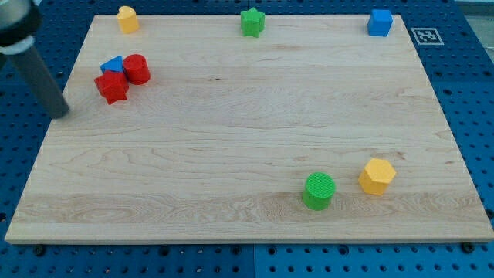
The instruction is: Slide the red star down and bit right
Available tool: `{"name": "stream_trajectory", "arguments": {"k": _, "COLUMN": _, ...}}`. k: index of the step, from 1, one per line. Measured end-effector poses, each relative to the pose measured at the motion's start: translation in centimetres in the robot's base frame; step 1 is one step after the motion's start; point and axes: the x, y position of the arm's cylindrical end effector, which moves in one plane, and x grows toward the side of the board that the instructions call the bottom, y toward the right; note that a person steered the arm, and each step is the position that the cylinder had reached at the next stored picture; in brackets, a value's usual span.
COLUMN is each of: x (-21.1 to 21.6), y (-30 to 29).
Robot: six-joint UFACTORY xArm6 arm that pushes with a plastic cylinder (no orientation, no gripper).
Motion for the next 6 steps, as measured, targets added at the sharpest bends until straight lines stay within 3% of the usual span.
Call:
{"name": "stream_trajectory", "arguments": {"k": 2, "x": -5.4, "y": 2.1}}
{"name": "stream_trajectory", "arguments": {"k": 3, "x": -5.9, "y": 3.9}}
{"name": "stream_trajectory", "arguments": {"k": 6, "x": -0.5, "y": 11.7}}
